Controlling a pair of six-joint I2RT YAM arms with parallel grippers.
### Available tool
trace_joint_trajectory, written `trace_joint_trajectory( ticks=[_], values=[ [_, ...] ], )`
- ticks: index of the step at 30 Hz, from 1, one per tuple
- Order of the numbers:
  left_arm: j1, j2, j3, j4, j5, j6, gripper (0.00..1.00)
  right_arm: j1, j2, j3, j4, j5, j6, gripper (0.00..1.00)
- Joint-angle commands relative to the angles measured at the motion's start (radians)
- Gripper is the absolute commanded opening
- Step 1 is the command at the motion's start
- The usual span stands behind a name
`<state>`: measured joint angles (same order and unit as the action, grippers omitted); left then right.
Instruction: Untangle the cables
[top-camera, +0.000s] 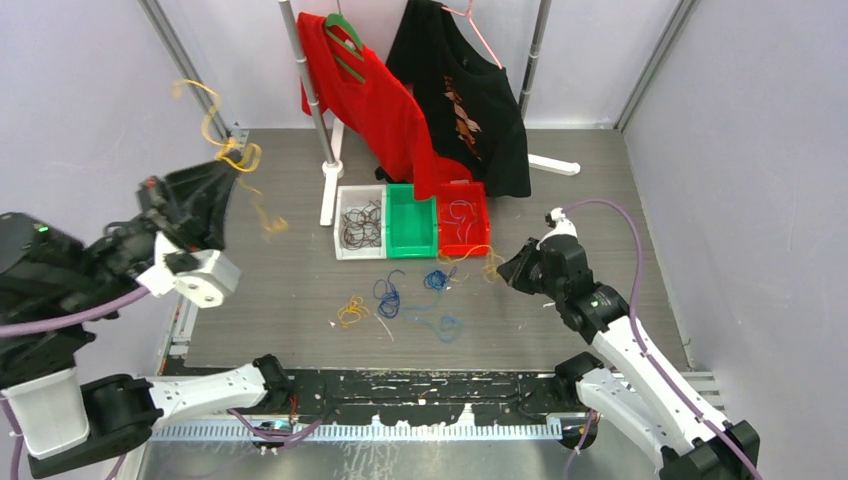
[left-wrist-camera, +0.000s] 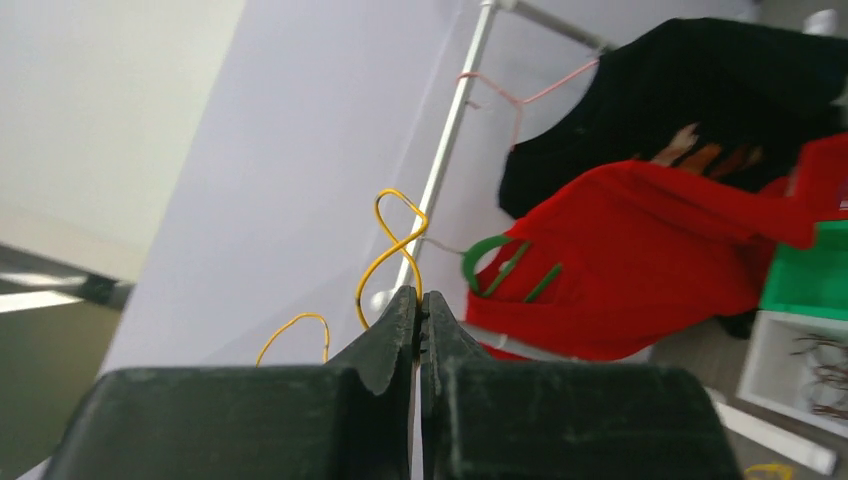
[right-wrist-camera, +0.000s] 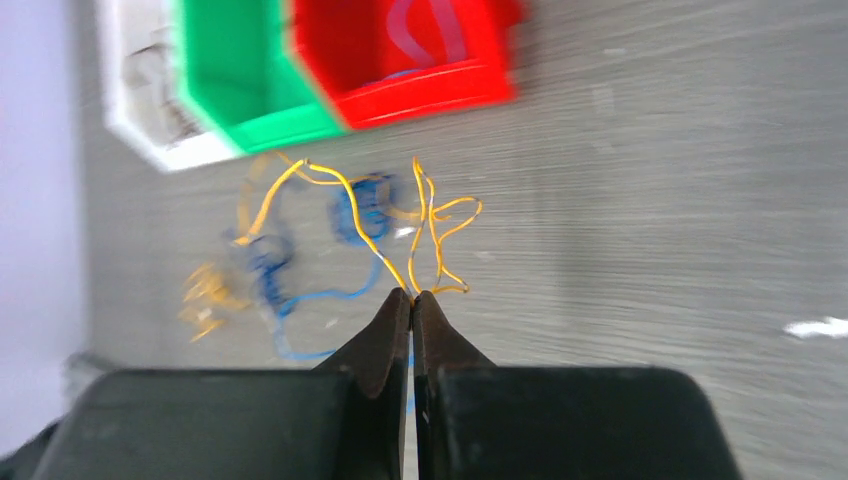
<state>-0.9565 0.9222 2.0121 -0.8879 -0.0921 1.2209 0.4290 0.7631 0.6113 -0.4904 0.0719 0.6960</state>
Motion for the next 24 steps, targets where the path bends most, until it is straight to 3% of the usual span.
trace_joint_trajectory(
  ticks=[1,6,8,12,17,24],
  values=[
    [-0.005,0.061,-0.076,-0.014,0.134,-0.142,0.0,-0.001,-0.092,-0.019,0.293,-0.39,0.019,0.01],
    [-0.004,0.153,-0.112,0.055,0.193,-0.238,0.0,0.003,-0.112,-0.012,0.309,-0.607,0.017,0.01],
    [-0.004,0.198,-0.117,0.094,0.206,-0.263,0.0,0.013,-0.091,-0.001,0.25,-0.625,-0.007,0.01],
    [-0.003,0.272,-0.158,0.157,0.215,-0.26,0.0,0.03,-0.071,0.021,0.097,-0.489,-0.077,0.01],
    [0.04,0.379,-0.213,0.227,0.232,-0.257,0.0,0.03,-0.038,0.083,-0.132,-0.191,-0.137,0.01],
    [0.169,0.507,-0.256,0.326,0.294,-0.282,0.0,0.031,-0.048,0.083,-0.132,-0.131,-0.109,0.01]
  ],
)
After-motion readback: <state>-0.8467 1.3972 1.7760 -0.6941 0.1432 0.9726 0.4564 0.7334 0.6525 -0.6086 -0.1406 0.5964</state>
